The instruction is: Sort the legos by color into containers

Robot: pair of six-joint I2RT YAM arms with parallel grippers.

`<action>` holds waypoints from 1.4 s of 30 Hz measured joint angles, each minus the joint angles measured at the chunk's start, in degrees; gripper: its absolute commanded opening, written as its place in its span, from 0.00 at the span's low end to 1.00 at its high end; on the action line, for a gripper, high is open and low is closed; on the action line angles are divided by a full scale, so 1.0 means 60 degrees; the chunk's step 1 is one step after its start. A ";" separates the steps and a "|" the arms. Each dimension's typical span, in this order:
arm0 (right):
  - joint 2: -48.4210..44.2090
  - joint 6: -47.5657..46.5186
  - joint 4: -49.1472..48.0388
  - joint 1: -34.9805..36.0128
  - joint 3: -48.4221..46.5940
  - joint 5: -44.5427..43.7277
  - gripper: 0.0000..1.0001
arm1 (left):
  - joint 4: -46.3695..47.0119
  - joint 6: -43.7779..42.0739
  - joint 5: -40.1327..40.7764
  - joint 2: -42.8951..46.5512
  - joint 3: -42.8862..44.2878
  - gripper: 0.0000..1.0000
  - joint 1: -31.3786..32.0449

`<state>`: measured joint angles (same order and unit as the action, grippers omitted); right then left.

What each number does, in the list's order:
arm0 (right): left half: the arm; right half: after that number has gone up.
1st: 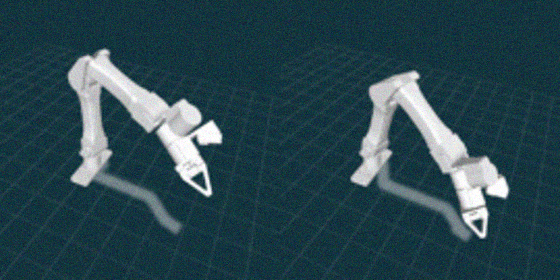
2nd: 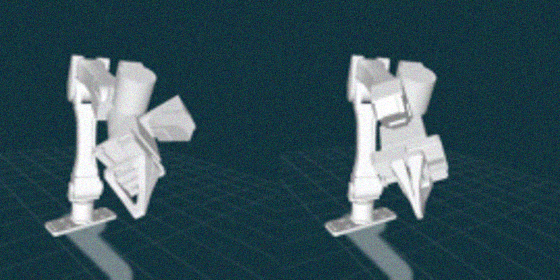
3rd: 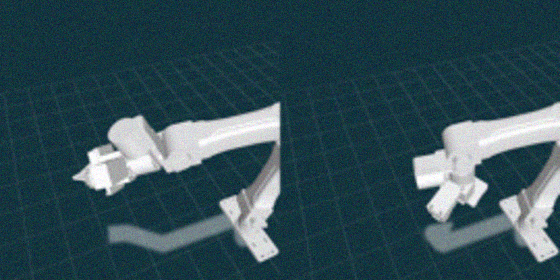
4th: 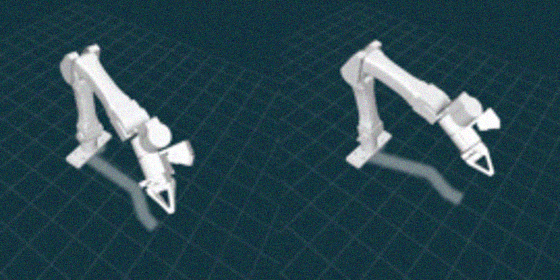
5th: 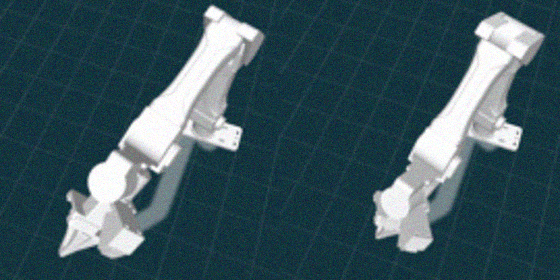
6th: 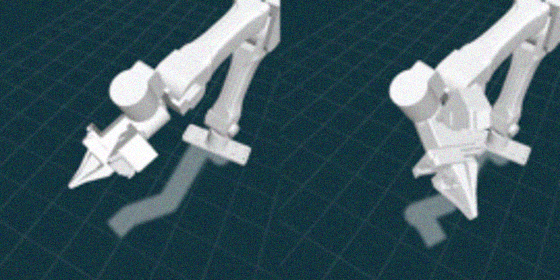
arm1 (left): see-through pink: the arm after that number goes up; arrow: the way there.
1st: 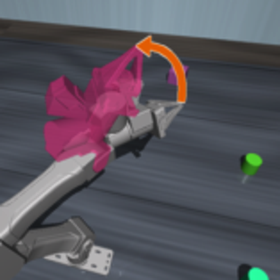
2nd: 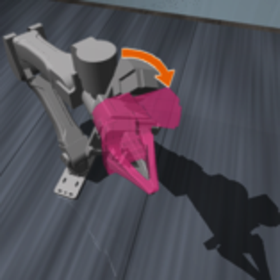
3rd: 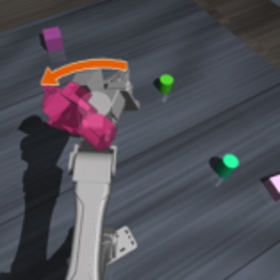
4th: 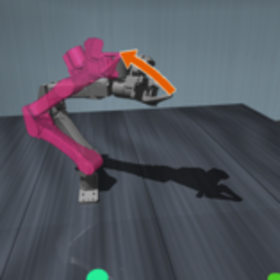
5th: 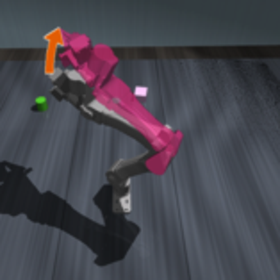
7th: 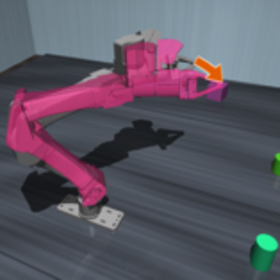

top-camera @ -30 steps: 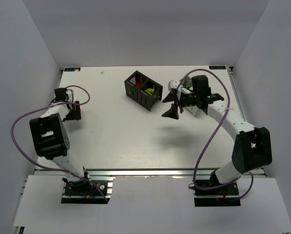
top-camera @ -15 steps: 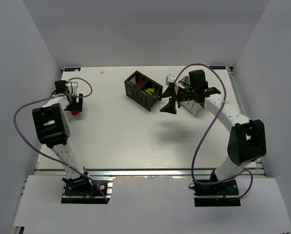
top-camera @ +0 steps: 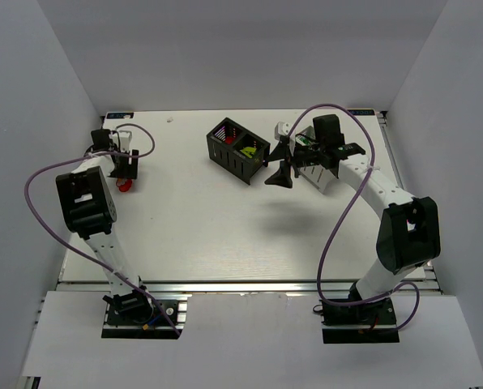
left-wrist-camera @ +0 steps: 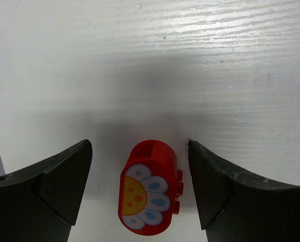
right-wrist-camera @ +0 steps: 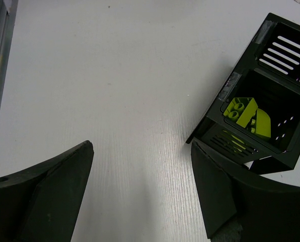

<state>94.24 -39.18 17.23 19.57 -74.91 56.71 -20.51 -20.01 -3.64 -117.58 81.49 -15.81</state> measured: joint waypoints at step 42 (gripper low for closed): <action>-0.0339 0.0794 -0.0565 0.0000 0.0426 -0.0138 0.80 | 0.2058 0.4273 -0.2849 0.3330 -0.3064 0.15 0.0051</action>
<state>92.20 -34.41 13.85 19.57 -72.36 55.88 -8.16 5.63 -20.73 -97.60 63.11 -15.51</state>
